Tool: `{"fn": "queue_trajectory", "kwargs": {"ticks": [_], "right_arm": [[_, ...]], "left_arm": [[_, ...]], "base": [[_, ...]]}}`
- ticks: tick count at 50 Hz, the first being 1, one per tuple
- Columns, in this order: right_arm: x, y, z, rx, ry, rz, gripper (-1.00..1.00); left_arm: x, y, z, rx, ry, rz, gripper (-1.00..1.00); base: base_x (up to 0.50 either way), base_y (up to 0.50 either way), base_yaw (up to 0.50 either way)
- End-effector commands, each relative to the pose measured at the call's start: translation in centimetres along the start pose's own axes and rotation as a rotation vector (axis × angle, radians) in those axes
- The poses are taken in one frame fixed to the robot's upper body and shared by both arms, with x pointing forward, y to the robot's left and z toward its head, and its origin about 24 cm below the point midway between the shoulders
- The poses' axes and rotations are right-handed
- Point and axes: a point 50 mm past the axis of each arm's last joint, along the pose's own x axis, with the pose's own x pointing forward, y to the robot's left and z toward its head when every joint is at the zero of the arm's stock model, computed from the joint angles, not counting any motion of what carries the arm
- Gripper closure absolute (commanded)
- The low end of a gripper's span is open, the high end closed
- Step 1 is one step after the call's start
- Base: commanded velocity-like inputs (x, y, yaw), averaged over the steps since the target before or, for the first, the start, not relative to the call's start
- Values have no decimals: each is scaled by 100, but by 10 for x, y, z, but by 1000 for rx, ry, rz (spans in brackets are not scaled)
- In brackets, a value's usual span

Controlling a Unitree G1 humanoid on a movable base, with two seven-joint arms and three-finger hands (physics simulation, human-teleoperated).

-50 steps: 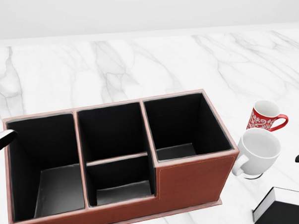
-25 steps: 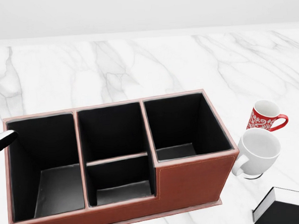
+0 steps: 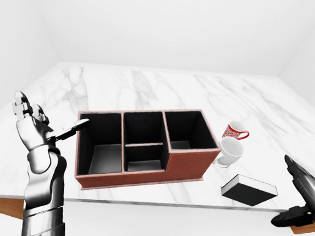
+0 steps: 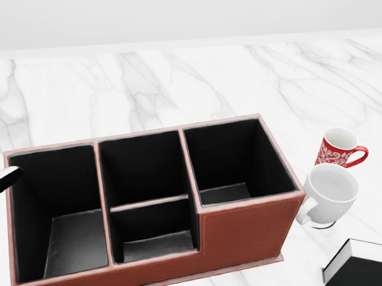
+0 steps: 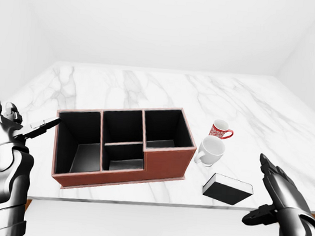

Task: Pick up the book and place it in the right compartment of the caddy.

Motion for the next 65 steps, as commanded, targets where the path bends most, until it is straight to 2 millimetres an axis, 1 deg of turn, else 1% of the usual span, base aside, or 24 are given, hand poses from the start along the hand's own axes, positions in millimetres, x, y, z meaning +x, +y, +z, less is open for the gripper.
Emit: {"fn": "queue_trajectory", "kwargs": {"ticks": [1,4,8,13,17,21,30,32,35,38,40,41,45,50,54,65], "right_arm": [[17,38,-8,-2,52,175,-100],[18,39,-8,-7,49,186,-100],[28,59,-15,-15,85,235,-100],[31,66,-13,-26,76,254,-100],[31,65,-11,-34,68,253,-100],[30,63,-6,-49,55,250,-100],[27,51,5,-83,27,225,-100],[30,47,6,-90,25,227,-100],[36,51,3,-92,40,231,-100],[43,46,3,-122,45,230,-100],[47,38,6,-144,42,225,-100],[49,33,7,-166,47,217,-100],[50,27,8,-185,49,216,-100],[56,35,12,-197,43,239,-100],[62,42,19,-206,24,257,-100],[64,43,36,-236,-21,270,-100]], "left_arm": [[-5,-4,-8,19,27,-20,-100],[-5,-4,-7,17,22,-20,-100],[-5,-5,-8,20,27,-22,-100],[-5,-4,-7,17,22,-19,-100],[-5,-4,-9,20,30,-20,-100],[-5,-4,-7,16,22,-20,-100],[-5,-4,-7,16,21,-19,-100],[-5,-4,-7,19,25,-20,-100],[-4,-5,-9,25,30,-19,-100],[-5,-5,-9,27,28,-19,-100],[-4,-4,-6,22,17,-16,-100],[-3,-4,-8,26,27,-15,-100],[-3,-4,-10,28,34,-16,-100],[-3,-4,-9,26,29,-16,-100],[-3,-5,-8,25,27,-16,-100],[-4,-5,-8,26,24,-18,-100]], "base": [[0,0,0],[0,0,0],[0,0,0],[0,0,0],[0,0,0],[0,0,0],[0,0,0],[0,0,0],[0,0,0],[0,0,0],[0,0,0],[0,0,0],[0,0,0],[0,0,0],[0,0,0],[0,0,0]]}}
